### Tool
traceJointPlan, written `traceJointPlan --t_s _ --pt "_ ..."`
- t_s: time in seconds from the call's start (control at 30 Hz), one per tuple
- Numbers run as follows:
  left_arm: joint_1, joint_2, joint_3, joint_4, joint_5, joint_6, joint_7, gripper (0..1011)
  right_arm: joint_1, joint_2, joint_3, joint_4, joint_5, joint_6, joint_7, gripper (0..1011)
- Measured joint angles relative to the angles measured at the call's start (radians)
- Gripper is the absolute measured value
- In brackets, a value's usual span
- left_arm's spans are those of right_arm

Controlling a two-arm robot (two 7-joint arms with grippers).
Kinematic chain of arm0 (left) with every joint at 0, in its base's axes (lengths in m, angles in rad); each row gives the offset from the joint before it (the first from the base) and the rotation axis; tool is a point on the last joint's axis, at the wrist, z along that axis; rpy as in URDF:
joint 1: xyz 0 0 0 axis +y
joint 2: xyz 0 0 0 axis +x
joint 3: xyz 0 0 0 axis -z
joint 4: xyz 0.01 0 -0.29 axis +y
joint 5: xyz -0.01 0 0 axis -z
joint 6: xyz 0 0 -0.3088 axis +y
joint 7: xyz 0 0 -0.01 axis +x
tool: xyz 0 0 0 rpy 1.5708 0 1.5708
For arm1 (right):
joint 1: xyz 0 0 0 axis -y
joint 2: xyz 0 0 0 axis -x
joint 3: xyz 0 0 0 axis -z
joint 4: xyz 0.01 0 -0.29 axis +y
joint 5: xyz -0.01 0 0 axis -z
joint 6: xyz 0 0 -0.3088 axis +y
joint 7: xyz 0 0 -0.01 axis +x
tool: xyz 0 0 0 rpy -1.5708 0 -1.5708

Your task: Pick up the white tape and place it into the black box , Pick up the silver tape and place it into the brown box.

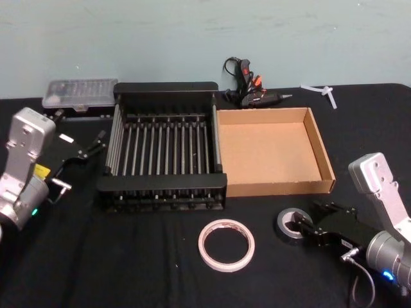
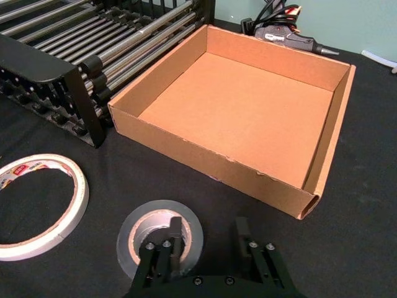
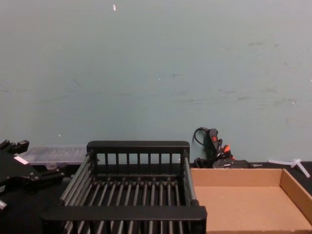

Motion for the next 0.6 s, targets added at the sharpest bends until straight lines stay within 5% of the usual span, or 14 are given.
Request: traceJointPlan --t_s 0.4,0.6 --pt "0.0 0.0 0.0 0.0 0.0 0.0 0.0 1001 0.0 0.0 0.0 0.0 0.001 -0.001 -0.001 169" --pt "0.0 0.0 0.0 0.0 0.0 0.0 0.0 1001 0.0 0.0 0.0 0.0 0.001 -0.001 -0.001 155"
